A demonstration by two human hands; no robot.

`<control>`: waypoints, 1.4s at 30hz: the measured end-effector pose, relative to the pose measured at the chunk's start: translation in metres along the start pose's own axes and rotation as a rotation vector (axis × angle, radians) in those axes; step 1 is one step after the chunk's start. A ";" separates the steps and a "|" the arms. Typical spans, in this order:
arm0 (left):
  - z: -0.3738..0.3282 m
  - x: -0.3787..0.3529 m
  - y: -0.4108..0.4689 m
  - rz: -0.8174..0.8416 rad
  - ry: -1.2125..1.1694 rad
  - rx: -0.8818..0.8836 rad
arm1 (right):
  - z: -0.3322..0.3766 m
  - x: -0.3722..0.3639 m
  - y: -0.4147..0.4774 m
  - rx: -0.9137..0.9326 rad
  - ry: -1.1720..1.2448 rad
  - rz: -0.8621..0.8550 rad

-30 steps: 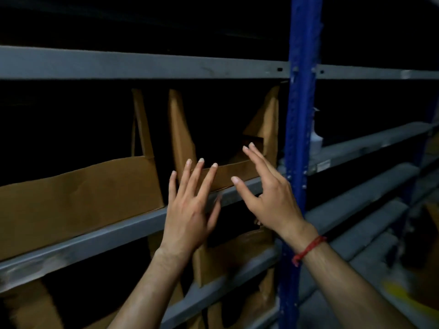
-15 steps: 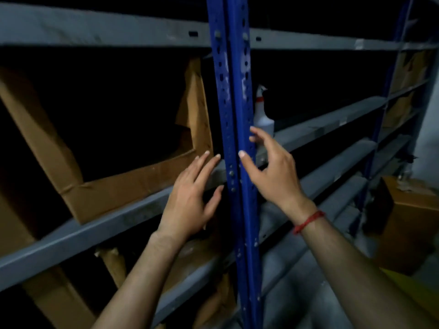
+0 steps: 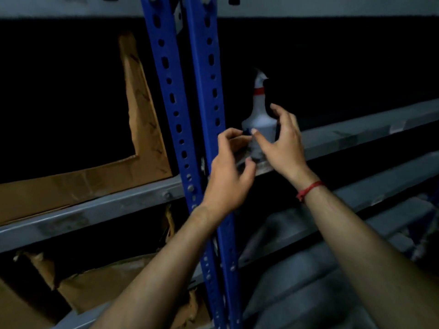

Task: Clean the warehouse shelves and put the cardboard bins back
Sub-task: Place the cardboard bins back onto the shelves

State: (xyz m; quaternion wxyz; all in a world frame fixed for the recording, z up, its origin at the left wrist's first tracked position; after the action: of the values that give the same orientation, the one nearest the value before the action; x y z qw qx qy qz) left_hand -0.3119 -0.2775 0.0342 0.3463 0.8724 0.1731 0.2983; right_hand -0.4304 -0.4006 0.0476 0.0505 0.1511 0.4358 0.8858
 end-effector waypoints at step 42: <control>0.106 -0.164 -0.255 0.797 -0.427 0.362 | -0.039 0.083 -0.289 -0.562 0.116 -0.310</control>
State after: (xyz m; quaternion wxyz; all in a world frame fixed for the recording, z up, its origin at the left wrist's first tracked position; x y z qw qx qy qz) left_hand -0.3934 -0.2355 -0.2740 0.0758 0.9587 -0.2003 0.1872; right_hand -0.5333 -0.2342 -0.1834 0.1994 0.0124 0.1939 0.9605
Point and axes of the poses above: each hand's wrist, its own y-axis towards the middle knuckle, its own x-axis out of the back of the hand, z = x × y, the point moved 9 cm from there along y, towards the middle knuckle
